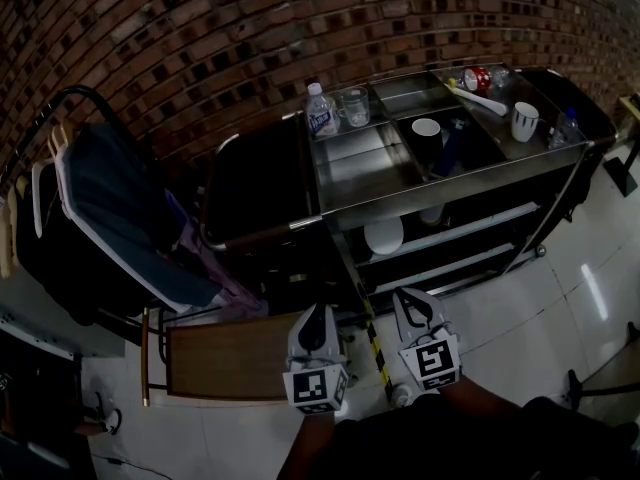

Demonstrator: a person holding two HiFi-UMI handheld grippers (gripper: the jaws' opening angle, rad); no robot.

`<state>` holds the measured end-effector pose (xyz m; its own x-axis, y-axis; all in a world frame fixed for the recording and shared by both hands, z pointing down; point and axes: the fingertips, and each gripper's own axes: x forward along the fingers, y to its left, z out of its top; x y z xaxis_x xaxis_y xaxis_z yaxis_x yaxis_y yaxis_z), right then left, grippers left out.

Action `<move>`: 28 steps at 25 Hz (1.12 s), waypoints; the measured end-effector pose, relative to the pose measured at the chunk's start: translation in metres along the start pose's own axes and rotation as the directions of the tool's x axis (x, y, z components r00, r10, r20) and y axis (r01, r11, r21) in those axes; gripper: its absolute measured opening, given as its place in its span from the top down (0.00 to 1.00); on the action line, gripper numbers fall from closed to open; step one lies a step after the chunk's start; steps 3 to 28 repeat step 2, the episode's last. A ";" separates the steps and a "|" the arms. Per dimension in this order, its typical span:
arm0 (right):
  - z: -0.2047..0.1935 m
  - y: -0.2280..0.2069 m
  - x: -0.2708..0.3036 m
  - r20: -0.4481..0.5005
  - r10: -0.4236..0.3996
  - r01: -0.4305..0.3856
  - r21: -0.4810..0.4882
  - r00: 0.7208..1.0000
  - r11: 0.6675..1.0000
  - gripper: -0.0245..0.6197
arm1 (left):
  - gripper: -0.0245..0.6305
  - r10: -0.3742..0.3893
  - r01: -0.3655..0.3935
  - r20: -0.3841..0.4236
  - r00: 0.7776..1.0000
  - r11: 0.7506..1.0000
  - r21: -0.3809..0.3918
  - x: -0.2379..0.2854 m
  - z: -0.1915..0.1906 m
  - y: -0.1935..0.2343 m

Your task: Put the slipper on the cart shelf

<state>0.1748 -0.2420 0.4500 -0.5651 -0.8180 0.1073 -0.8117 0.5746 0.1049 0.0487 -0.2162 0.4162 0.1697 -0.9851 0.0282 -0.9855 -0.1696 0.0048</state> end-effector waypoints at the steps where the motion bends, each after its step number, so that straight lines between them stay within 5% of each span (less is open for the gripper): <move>1: 0.000 0.000 0.000 0.002 0.000 0.000 -0.001 1.000 1.000 0.96 | 0.90 -0.001 0.001 0.001 1.000 1.000 0.002 0.000 0.000 -0.001; 28: 0.001 0.000 0.001 0.004 -0.001 0.001 -0.002 1.000 1.000 0.96 | 0.90 -0.002 0.002 0.002 1.000 1.000 0.004 0.000 0.001 -0.001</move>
